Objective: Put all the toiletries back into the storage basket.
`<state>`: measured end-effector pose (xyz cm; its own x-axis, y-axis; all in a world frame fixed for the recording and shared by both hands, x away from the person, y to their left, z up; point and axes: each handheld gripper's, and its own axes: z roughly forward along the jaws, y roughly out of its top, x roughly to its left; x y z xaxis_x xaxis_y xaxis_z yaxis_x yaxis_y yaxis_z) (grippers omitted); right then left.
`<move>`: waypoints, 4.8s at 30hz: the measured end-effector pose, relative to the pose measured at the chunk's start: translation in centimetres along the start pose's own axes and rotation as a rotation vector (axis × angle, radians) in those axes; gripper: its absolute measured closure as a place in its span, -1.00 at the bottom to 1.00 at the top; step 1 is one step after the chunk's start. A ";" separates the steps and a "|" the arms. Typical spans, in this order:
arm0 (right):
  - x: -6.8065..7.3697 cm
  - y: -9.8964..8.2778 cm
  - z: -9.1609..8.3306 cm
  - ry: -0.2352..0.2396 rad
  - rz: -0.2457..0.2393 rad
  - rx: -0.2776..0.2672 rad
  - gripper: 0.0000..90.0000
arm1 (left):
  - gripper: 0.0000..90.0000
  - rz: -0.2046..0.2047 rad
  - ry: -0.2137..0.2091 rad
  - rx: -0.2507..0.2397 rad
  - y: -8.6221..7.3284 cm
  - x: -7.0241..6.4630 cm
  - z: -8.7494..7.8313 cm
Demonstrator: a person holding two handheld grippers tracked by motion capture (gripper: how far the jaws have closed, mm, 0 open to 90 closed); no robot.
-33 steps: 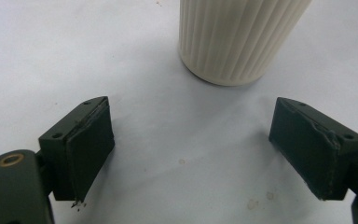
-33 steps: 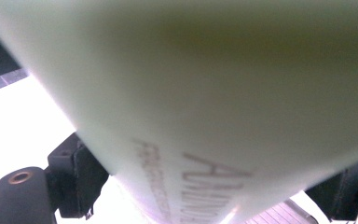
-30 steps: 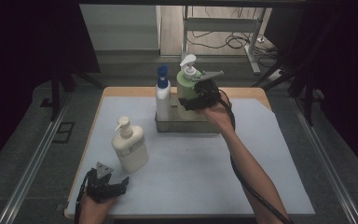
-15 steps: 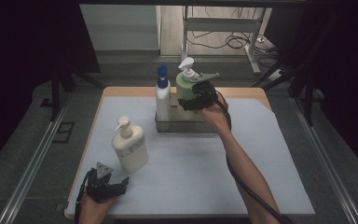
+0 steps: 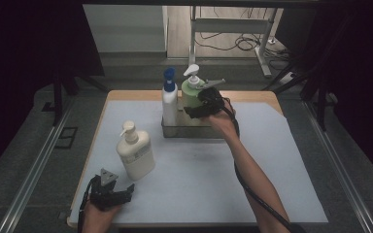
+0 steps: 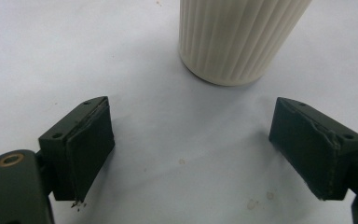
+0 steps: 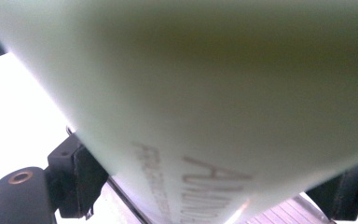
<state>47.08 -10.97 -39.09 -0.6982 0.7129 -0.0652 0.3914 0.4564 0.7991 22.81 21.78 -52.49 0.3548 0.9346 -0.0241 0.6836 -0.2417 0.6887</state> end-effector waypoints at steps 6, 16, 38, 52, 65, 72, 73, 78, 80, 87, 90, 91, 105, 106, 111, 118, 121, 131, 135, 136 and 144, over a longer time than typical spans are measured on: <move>0.0 -0.4 0.4 0.016 0.005 0.020 -0.71 | -0.70 0.000 0.001 0.001 0.0 0.0 0.0; 0.1 -1.1 1.2 0.023 0.017 0.053 -0.71 | -0.70 0.000 0.000 0.000 0.0 0.0 0.0; -0.3 -2.7 2.8 0.034 0.048 0.117 -0.72 | -0.70 0.002 0.001 0.002 0.0 0.0 0.0; -0.6 -3.0 3.0 0.047 0.052 0.099 -0.74 | -0.70 0.000 0.002 -0.001 0.0 0.0 0.0; -0.5 -3.6 1.5 0.034 0.043 0.064 -0.71 | -0.70 0.000 0.002 -0.001 0.0 0.0 0.0; -0.6 -4.0 -0.1 0.072 0.044 0.059 -0.71 | -0.70 0.001 0.003 -0.001 0.0 0.0 0.0; -0.7 -4.0 -0.2 0.074 0.042 0.055 -0.70 | -0.70 0.000 0.003 -0.001 0.0 0.0 0.0; -0.7 -4.1 -0.9 0.073 0.042 0.064 -0.70 | -0.70 0.000 0.002 -0.002 0.0 0.0 0.0; -0.8 -4.2 -1.2 0.084 0.052 0.064 -0.66 | -0.70 0.000 0.002 -0.002 0.0 0.0 0.0; -1.3 -4.9 -2.5 0.060 0.051 0.063 -0.30 | -0.70 0.000 0.002 -0.001 0.0 0.0 0.0; -1.5 -5.1 -3.0 0.041 0.044 0.071 -0.09 | -0.70 0.001 0.003 -0.001 0.0 0.0 0.0; -1.7 -5.3 -3.3 0.030 0.045 0.071 0.05 | -0.70 0.001 0.003 -0.001 0.0 0.0 0.0; -2.8 -5.5 -2.6 -0.037 0.077 0.073 0.87 | -0.70 0.001 0.002 -0.001 0.0 0.0 0.0; -2.9 -5.5 -2.5 -0.037 0.082 0.071 0.91 | -0.70 0.001 0.003 0.000 0.0 0.0 0.0; -3.3 -5.6 -1.4 -0.037 0.107 0.077 0.99 | -0.70 0.001 0.003 0.000 0.0 0.0 0.0; -3.8 -5.9 0.2 -0.048 0.129 0.103 0.99 | -0.70 0.000 0.002 -0.001 0.0 0.0 0.0; -4.3 -6.0 0.9 -0.044 0.137 0.111 0.97 | -0.70 0.001 0.003 0.000 0.0 0.0 0.0; -4.3 -5.8 2.2 -0.012 0.125 0.111 0.96 | -0.70 0.001 0.003 0.000 0.0 0.0 0.0; -4.5 -6.0 2.3 0.006 0.141 0.111 0.98 | -0.70 0.001 0.002 0.001 0.0 0.0 0.0; -4.5 -6.0 2.3 0.011 0.147 0.113 0.98 | -0.70 0.001 0.002 0.001 0.0 0.0 0.0; -4.2 -6.0 2.6 0.009 0.145 0.127 0.99 | -0.70 0.001 0.002 0.001 0.0 0.0 0.0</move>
<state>49.23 -15.34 -45.18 -0.6345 0.7712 0.0510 0.5601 0.4133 0.7180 22.80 21.77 -52.48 0.3541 0.9349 -0.0222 0.6841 -0.2428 0.6878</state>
